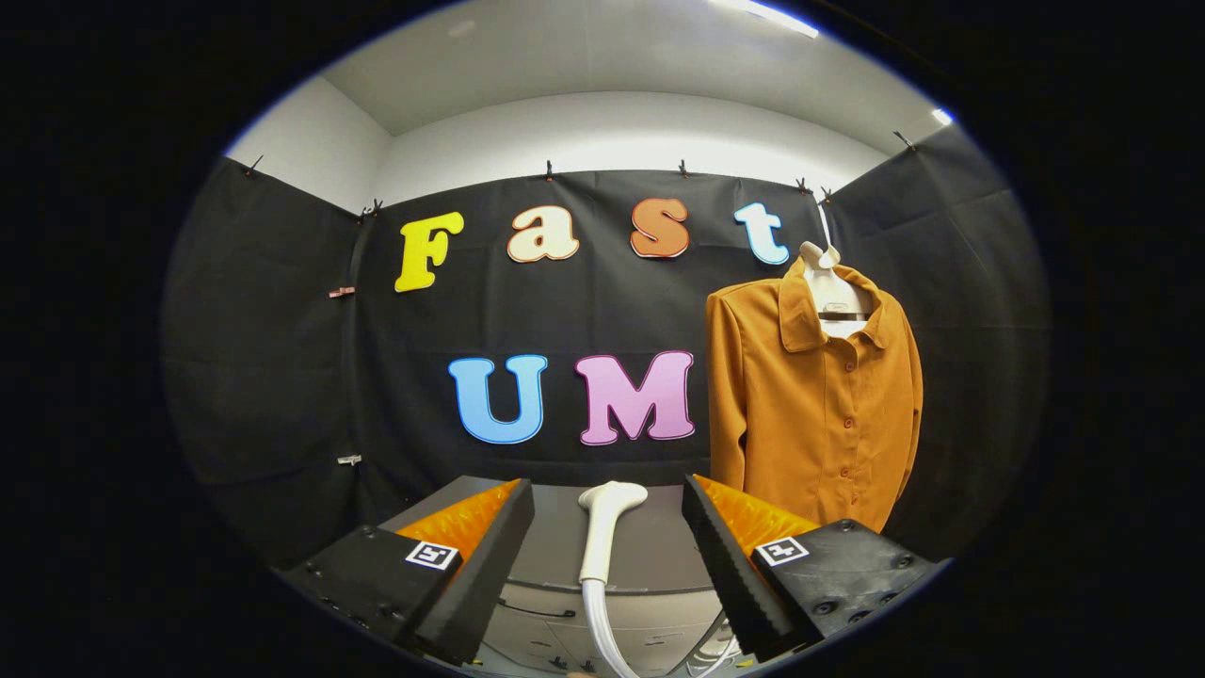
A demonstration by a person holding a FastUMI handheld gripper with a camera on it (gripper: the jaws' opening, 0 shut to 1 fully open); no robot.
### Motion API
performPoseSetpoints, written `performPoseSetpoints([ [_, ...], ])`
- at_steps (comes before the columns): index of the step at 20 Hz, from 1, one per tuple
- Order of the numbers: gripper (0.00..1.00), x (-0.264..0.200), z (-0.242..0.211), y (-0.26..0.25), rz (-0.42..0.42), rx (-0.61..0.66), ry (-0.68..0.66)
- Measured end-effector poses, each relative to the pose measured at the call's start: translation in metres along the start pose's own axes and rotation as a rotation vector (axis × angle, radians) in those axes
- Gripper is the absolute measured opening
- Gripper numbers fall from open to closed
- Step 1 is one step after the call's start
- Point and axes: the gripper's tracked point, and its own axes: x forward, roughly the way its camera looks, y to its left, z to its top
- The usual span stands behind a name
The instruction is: Iron the clothes twice with a garment steamer, once on the left side and once on the right side.
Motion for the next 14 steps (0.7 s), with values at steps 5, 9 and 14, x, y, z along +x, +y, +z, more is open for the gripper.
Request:
performPoseSetpoints([
  [5,0.99,0.004,-0.005,0.009,-0.007,0.007,0.007],
  [9,0.99,0.009,-0.01,0.022,-0.016,-0.001,0.019],
  [14,0.99,0.018,-0.019,0.031,-0.045,-0.001,0.039],
])
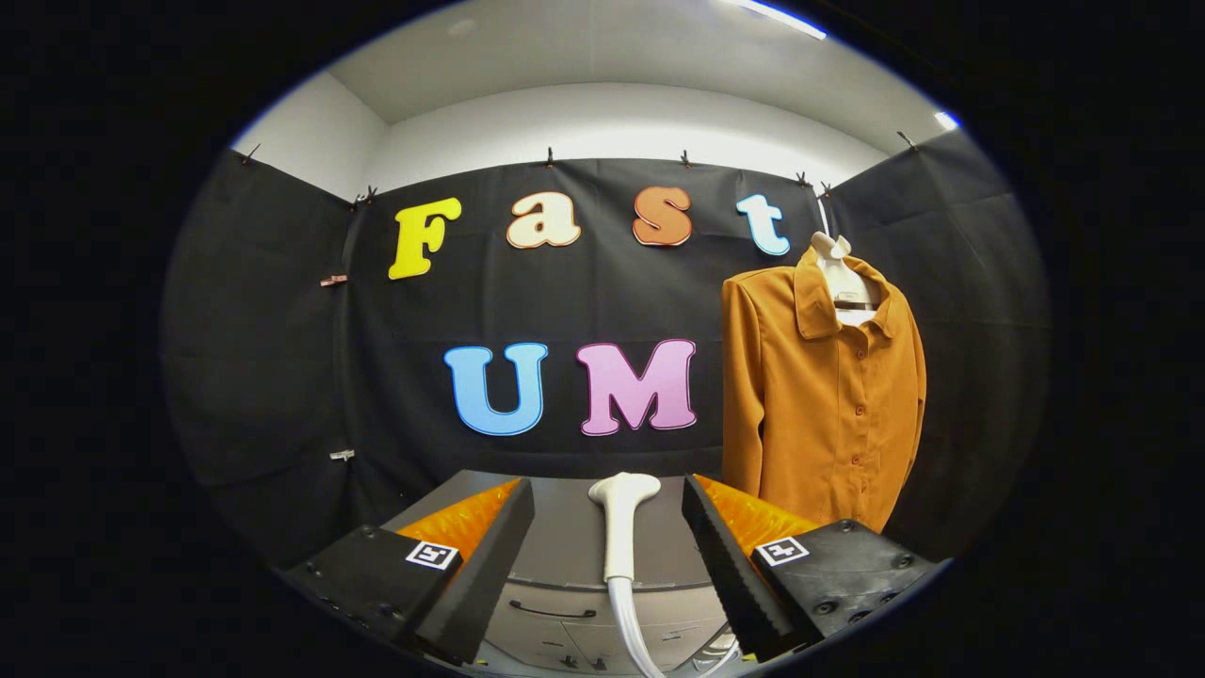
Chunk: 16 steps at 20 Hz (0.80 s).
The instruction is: Iron the clothes twice with a garment steamer, once on the left side and once on the right side.
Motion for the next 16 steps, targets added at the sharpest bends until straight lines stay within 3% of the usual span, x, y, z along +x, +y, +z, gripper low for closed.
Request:
performPoseSetpoints([
  [6,0.99,0.032,-0.028,-0.003,-0.008,0.015,0.084],
  [16,0.99,0.133,-0.087,-0.021,0.048,0.023,0.266],
])
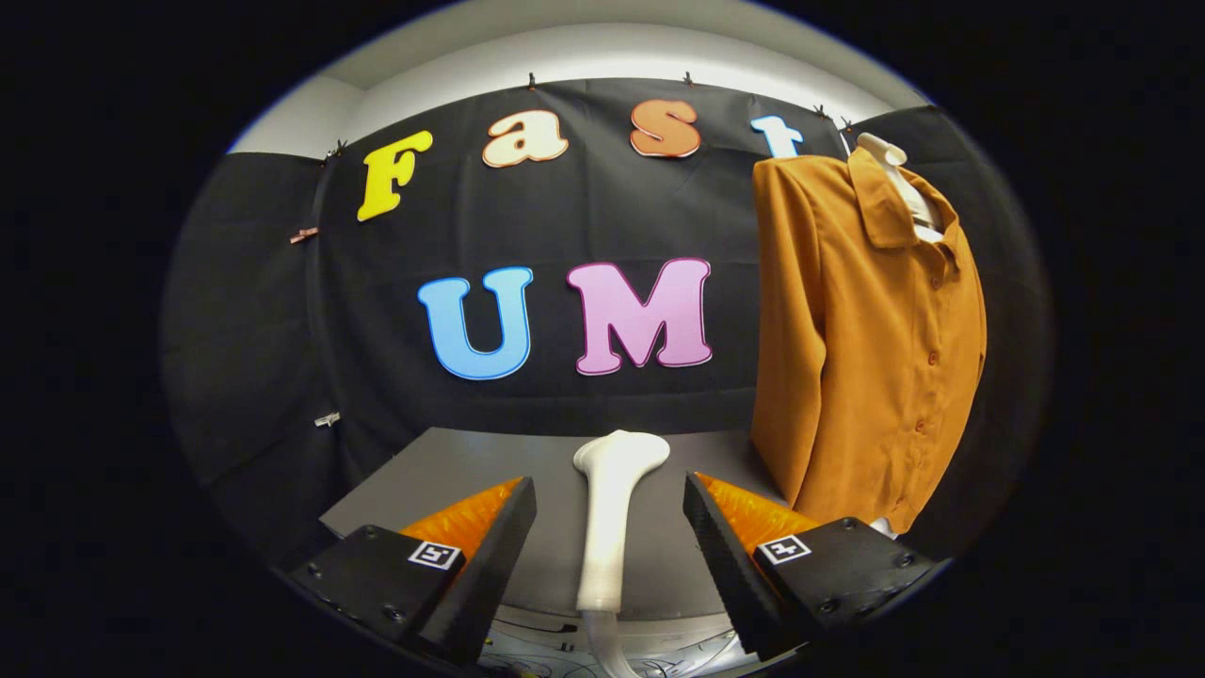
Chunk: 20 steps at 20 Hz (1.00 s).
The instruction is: Iron the clothes twice with a garment steamer, once on the left side and once on the right side.
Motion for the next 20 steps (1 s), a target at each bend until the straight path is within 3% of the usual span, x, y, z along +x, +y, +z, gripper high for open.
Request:
performPoseSetpoints([
  [11,0.94,0.086,-0.067,-0.01,-0.005,-0.011,0.29],
  [15,0.87,0.101,-0.089,-0.012,-0.018,-0.002,0.387],
  [17,0.78,0.105,-0.098,-0.011,-0.022,-0.005,0.428],
  [20,0.77,0.107,-0.1,-0.006,-0.019,-0.026,0.458],
])
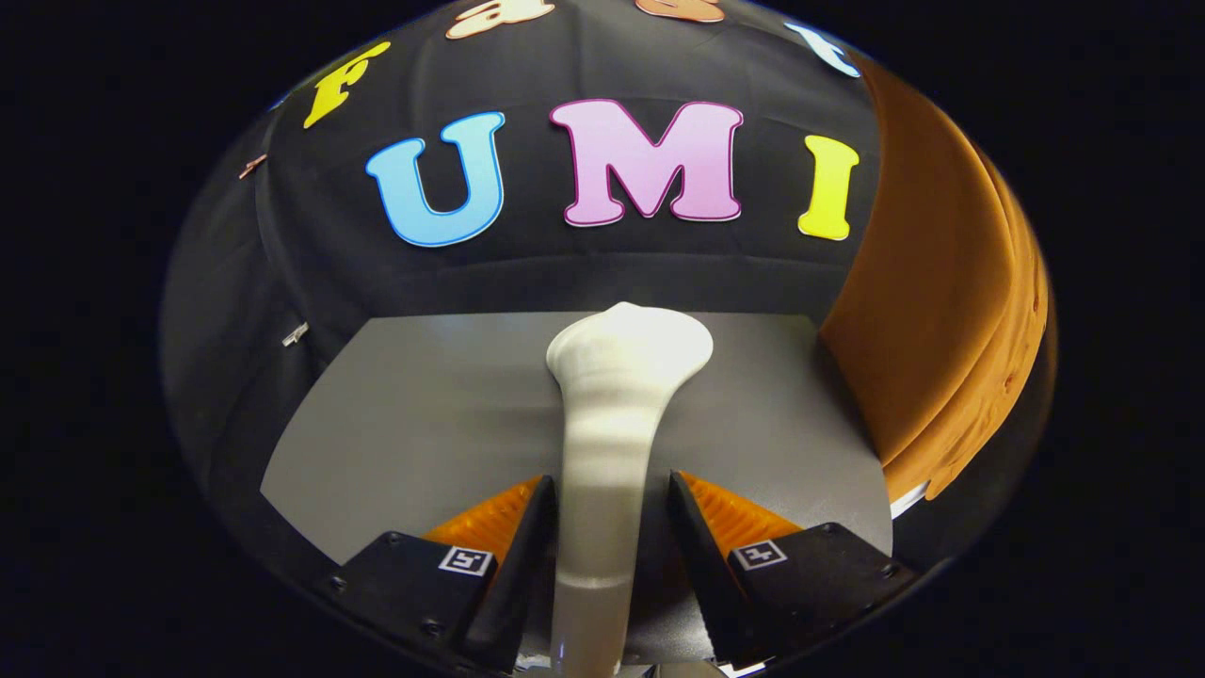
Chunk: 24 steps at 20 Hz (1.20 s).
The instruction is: Iron the clothes twice with a garment steamer, once on the left side and once on the right side.
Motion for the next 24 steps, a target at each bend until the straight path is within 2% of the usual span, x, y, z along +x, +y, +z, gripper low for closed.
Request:
performPoseSetpoints([
  [1,0.77,0.002,-0.003,0.003,0.001,-0.005,-0.004],
  [3,0.48,0.005,-0.002,0.001,-0.011,-0.004,0.001],
  [4,0.53,0.006,-0.001,0.002,-0.013,-0.01,0.004],
  [5,0.53,0.011,0.001,0.0,-0.012,-0.002,0.005],
  [6,0.44,0.003,-0.001,0.006,0.0,-0.003,0.004],
  [10,0.44,-0.002,0.003,0.009,0.05,0.031,-0.026],
  [15,0.44,-0.06,0.031,0.004,0.113,0.082,-0.17],
  [16,0.34,-0.068,0.031,0.003,0.124,0.084,-0.192],
  [24,0.33,-0.139,0.027,-0.009,0.187,0.102,-0.292],
])
